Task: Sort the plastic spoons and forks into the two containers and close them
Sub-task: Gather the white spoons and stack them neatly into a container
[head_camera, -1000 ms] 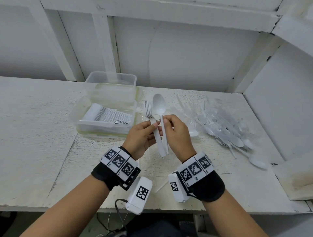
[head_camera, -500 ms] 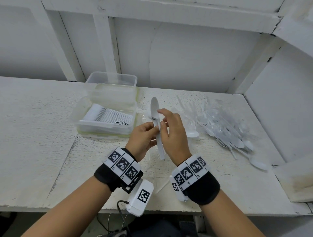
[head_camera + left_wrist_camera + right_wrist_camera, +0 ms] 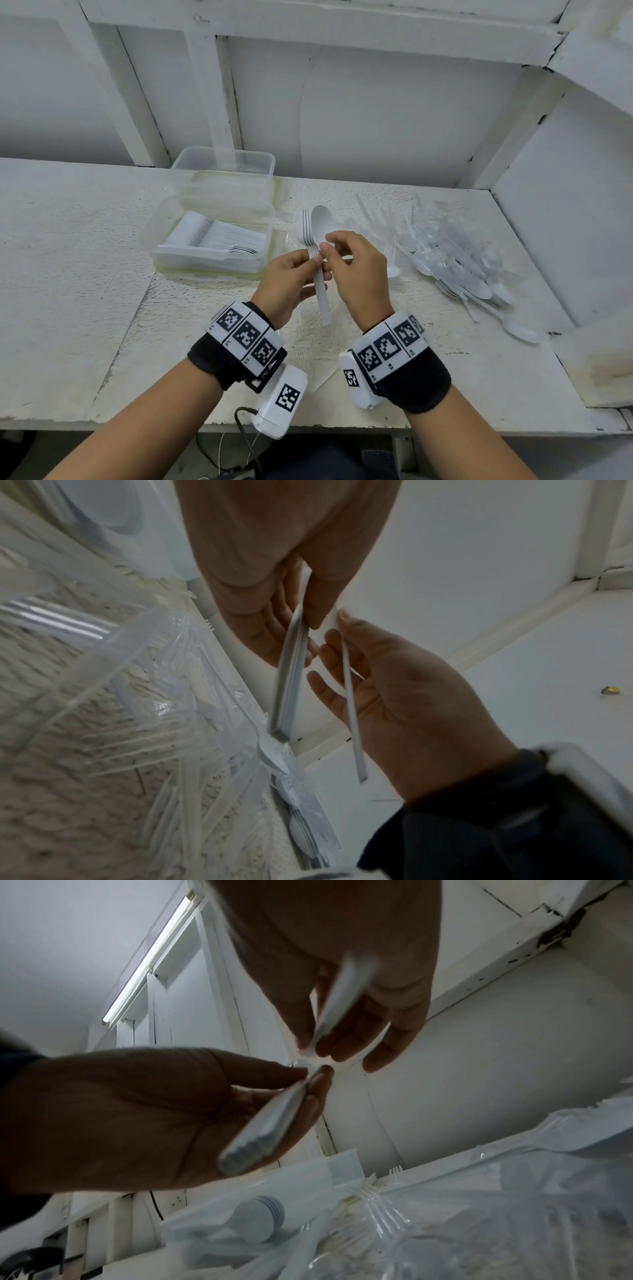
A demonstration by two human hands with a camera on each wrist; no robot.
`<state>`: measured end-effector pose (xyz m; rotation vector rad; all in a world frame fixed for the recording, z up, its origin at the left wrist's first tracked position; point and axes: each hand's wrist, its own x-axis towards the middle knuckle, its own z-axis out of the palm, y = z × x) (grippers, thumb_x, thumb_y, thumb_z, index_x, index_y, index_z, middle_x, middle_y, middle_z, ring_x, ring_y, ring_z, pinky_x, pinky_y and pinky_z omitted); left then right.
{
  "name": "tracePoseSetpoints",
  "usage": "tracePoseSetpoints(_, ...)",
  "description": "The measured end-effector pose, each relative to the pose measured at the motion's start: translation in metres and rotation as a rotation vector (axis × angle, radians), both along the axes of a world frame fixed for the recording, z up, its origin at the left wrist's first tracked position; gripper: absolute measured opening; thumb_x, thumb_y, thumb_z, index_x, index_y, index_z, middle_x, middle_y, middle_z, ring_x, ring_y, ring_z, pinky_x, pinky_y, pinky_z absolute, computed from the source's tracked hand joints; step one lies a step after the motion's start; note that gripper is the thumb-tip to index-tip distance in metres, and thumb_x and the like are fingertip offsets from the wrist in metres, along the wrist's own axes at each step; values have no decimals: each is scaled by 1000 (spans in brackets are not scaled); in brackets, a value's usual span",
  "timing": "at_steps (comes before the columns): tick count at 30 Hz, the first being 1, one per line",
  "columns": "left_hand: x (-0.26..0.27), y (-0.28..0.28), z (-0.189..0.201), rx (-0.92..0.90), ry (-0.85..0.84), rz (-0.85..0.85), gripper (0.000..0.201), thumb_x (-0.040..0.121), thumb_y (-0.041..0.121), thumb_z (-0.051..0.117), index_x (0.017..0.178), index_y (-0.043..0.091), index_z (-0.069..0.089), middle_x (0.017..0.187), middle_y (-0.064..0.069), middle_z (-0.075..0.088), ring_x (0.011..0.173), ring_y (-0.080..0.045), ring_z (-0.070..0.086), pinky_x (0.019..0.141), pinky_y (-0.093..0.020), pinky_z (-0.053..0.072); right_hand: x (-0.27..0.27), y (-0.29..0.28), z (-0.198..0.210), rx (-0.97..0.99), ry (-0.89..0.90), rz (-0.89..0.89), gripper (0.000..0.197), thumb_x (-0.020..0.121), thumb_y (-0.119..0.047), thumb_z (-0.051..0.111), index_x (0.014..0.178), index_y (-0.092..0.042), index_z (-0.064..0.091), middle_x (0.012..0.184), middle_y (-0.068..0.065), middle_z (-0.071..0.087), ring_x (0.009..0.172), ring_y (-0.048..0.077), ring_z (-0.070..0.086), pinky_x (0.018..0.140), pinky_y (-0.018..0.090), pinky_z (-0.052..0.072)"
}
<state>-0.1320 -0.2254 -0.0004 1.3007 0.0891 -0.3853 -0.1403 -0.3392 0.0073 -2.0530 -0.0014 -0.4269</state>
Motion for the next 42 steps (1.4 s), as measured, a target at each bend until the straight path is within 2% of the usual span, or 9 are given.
tracePoseSetpoints(5,-1,3,5,-102,25,-48,17,95,8,47,87,4,61,75,-5,72,73,-15,70,73,-26,58,-1,-1,-2,69,-14,-14,13,90,-17,59,98,-13,68,94,-4,66,91,10,60,80,25,50)
tracePoseSetpoints(12,-4,1,11,-180,76,-148,17,95,8,47,88,1,60,81,-8,69,71,-13,69,65,-21,56,1,3,1,355,145,9,11,92,-21,56,86,-20,65,103,-2,50,88,1,53,73,-1,40)
tracePoseSetpoints(17,-4,6,12,-142,99,-214,16,95,9,46,88,3,59,77,-7,68,69,-14,69,65,-26,58,0,6,4,413,171,50,30,99,-29,41,78,-32,63,114,3,57,98,6,58,90,20,47)
tracePoseSetpoints(20,0,18,12,52,57,-257,14,96,12,47,94,9,60,73,-4,62,68,-15,62,71,-30,55,1,-1,5,200,101,79,16,97,-20,46,89,-23,59,108,3,54,90,-4,51,78,4,40)
tracePoseSetpoints(28,9,70,16,913,-280,-525,14,94,23,50,82,25,56,72,8,60,63,-6,54,61,-21,43,-1,-10,-15,-690,-335,346,40,82,-43,51,115,-22,52,118,7,54,108,21,45,84,38,44)
tracePoseSetpoints(30,7,77,17,959,-250,-571,2,93,25,53,94,25,51,76,9,63,66,-6,56,65,-27,47,-2,-4,-22,-823,-352,470,42,80,-46,47,111,-21,58,115,4,59,107,22,49,79,41,48)
tracePoseSetpoints(34,2,88,17,927,-216,-583,29,89,25,58,112,24,39,74,8,64,64,-5,55,59,-21,45,1,17,-32,-950,-356,586,38,82,-43,42,101,-19,65,99,-3,65,88,20,62,68,32,48)
tracePoseSetpoints(39,4,107,21,889,-235,-532,18,90,25,58,100,28,43,78,7,66,67,-5,57,67,-20,45,12,38,-27,-911,-382,606,31,86,-34,42,91,-16,67,86,-1,66,71,20,61,55,29,44)
tracePoseSetpoints(42,15,129,30,944,-381,-277,8,91,25,57,97,27,53,87,10,64,78,-6,58,68,-14,43,28,43,-16,-893,-346,602,33,84,-34,42,91,-14,68,86,1,67,71,21,62,55,31,46)
